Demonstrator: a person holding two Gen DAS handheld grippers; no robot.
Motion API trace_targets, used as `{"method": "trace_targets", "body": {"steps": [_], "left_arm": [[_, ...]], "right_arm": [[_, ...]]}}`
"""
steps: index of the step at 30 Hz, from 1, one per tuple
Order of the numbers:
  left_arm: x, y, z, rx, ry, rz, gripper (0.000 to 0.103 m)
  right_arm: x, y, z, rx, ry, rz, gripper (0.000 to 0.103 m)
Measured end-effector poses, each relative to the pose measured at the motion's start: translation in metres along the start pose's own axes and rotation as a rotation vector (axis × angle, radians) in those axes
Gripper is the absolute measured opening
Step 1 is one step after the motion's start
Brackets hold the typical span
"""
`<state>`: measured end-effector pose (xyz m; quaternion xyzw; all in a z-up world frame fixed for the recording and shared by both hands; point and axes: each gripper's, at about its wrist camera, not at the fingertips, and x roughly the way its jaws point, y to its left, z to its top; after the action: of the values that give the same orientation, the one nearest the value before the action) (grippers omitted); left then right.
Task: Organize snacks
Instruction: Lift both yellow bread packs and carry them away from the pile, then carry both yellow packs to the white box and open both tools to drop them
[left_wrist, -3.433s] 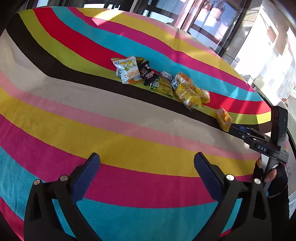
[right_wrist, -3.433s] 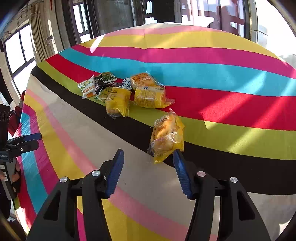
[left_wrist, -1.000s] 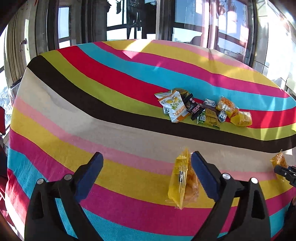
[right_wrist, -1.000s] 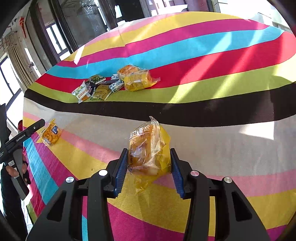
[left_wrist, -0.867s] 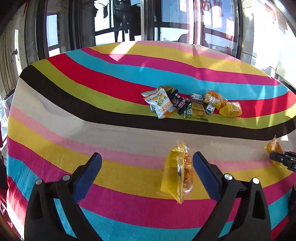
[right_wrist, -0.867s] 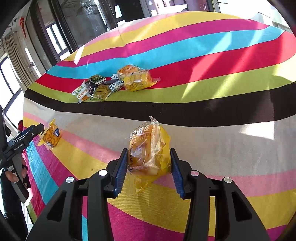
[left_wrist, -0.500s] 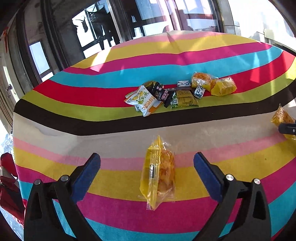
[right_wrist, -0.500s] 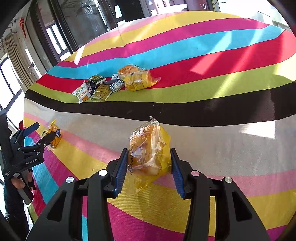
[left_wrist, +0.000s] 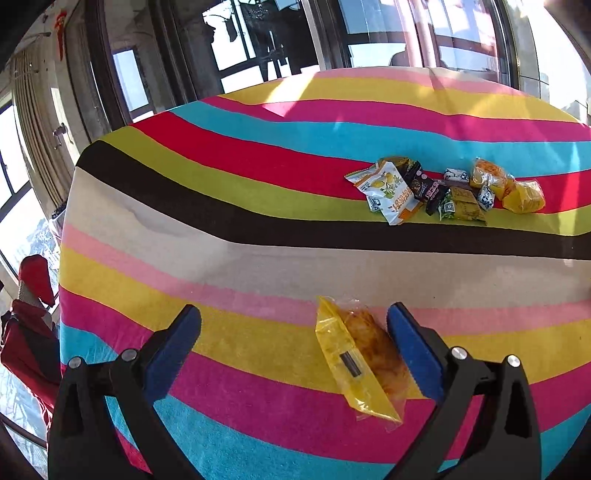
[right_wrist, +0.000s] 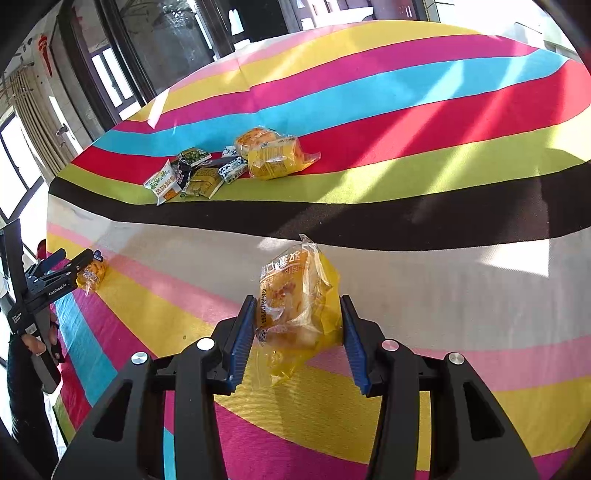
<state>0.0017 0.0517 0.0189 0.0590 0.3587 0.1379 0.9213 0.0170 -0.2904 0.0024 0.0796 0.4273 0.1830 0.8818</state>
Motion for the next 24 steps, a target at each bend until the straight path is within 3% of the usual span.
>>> {"method": "trace_targets", "body": {"steps": [3, 8, 12, 15, 20, 24], "left_arm": [[-0.002, 0.027, -0.008, -0.111, 0.013, -0.084, 0.101], [-0.018, 0.064, -0.026, -0.195, -0.007, -0.059, 0.101], [-0.018, 0.098, -0.04, -0.301, 0.032, -0.046, 0.101], [-0.018, 0.112, -0.046, -0.356, 0.039, -0.088, 0.101], [-0.032, 0.089, -0.039, -0.335, 0.024, -0.214, 0.101], [-0.017, 0.047, -0.023, -0.237, 0.062, -0.202, 0.101]], "right_arm": [[0.0, 0.0, 0.0, 0.001, 0.0, -0.001, 0.046], [0.001, 0.0, 0.0, -0.002, 0.002, 0.0, 0.046], [0.001, 0.001, 0.0, -0.003, 0.004, -0.001, 0.046], [0.001, 0.001, 0.0, -0.005, 0.004, -0.006, 0.046], [0.002, 0.003, 0.0, -0.014, 0.01, -0.017, 0.046], [0.003, 0.003, 0.0, -0.017, 0.011, -0.026, 0.046]]}}
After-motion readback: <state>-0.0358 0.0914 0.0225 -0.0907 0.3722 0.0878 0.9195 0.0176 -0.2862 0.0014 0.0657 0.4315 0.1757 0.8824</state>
